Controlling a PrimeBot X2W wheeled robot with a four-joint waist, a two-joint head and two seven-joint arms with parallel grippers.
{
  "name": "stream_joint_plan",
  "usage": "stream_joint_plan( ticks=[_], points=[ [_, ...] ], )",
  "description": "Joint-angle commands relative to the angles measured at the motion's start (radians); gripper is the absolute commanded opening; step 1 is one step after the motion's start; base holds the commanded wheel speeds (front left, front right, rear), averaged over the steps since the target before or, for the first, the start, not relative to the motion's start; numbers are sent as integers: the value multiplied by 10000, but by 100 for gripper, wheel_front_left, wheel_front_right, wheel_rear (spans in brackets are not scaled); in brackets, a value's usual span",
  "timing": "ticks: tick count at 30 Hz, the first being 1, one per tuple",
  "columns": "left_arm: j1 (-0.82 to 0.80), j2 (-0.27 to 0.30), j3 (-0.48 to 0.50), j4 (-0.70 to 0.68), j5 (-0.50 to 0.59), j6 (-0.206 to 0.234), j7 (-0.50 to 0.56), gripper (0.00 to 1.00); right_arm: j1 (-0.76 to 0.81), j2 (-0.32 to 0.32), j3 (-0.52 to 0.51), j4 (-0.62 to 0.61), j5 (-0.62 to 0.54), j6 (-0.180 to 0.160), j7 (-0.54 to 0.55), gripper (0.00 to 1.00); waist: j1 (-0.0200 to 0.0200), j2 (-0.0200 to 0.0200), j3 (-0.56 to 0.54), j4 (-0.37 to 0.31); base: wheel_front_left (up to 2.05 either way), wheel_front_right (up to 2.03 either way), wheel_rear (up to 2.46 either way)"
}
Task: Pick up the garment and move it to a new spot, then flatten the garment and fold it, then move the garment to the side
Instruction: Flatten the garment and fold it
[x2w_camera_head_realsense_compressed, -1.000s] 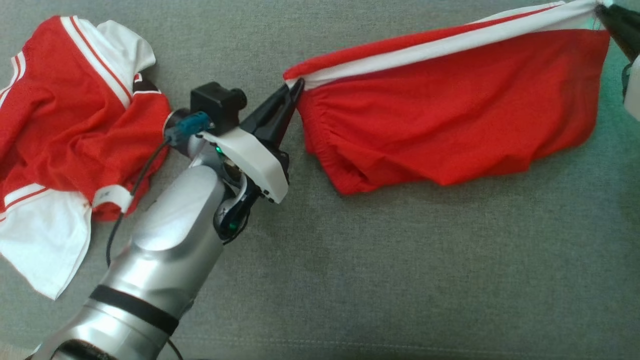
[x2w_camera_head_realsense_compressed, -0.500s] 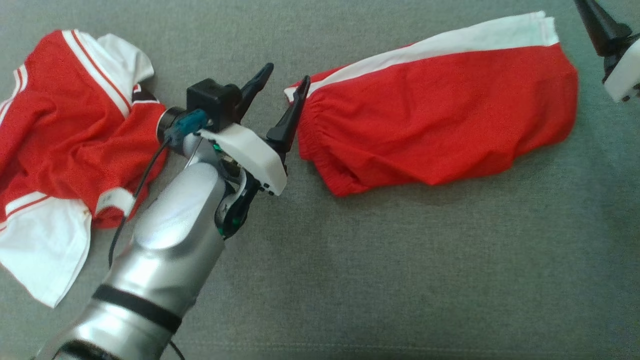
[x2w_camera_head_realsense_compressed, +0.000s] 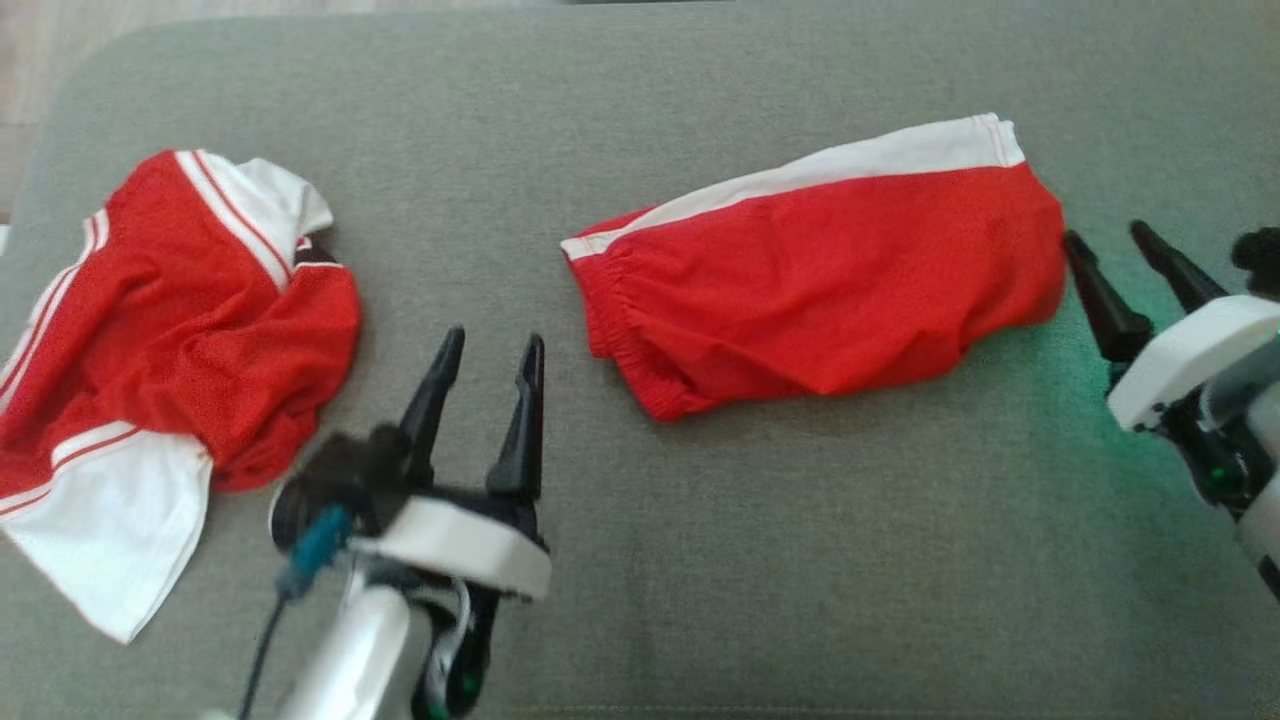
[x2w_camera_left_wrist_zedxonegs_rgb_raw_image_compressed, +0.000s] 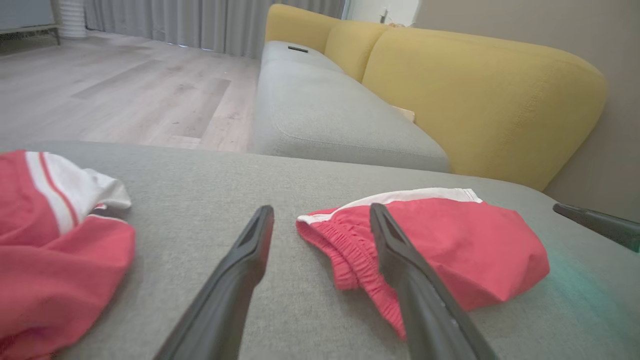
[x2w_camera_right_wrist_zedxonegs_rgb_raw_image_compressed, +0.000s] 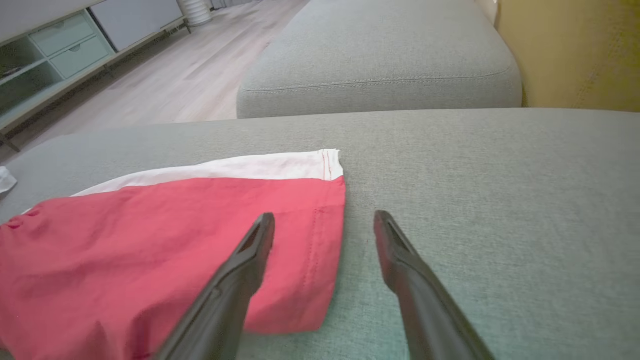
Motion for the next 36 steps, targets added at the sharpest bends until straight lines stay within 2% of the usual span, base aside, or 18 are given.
stream_joint_plan(
  ticks=[1,6,11,18,19,21,22,29,36],
  points=[
    [-123,-9,375,-453,191,62,-121,100,15,-67,-129,-48,-97,75,-78,100,0,0,-61,230,0,0,0],
    [828,-309,289,-985,648,84,-121,100,-189,237,-895,1555,-605,75,170,100,0,0,-4,1016,0,0,0],
    [866,-448,84,-1132,1017,6,-121,100,-734,497,-1145,3259,-1301,75,723,100,0,0,211,1787,0,0,0],
    [705,-509,68,-1120,1115,-63,-122,100,-1181,1069,-1114,4497,-1745,75,1193,100,0,0,361,2196,0,0,0],
    [703,-512,84,-1104,1118,-67,-122,100,-1176,1156,-1086,4547,-1721,75,1325,97,0,0,359,2195,0,0,0],
    [704,-516,122,-1071,1129,-62,-122,100,-1129,1291,-1027,4547,-1633,75,1567,40,0,0,334,2150,0,0,0],
    [706,-518,136,-1062,1131,-59,-122,100,-1092,1333,-991,4495,-1581,75,1660,0,0,0,313,2105,0,0,0],
    [726,-522,175,-1051,1157,-48,-122,100,-1052,1123,-993,4319,-1431,75,1452,0,0,0,166,1556,0,0,0],
    [727,-523,327,-986,1323,-150,-122,100,-1331,491,-1053,4610,-1671,75,1034,0,0,0,32,513,0,0,0]
  ],
)
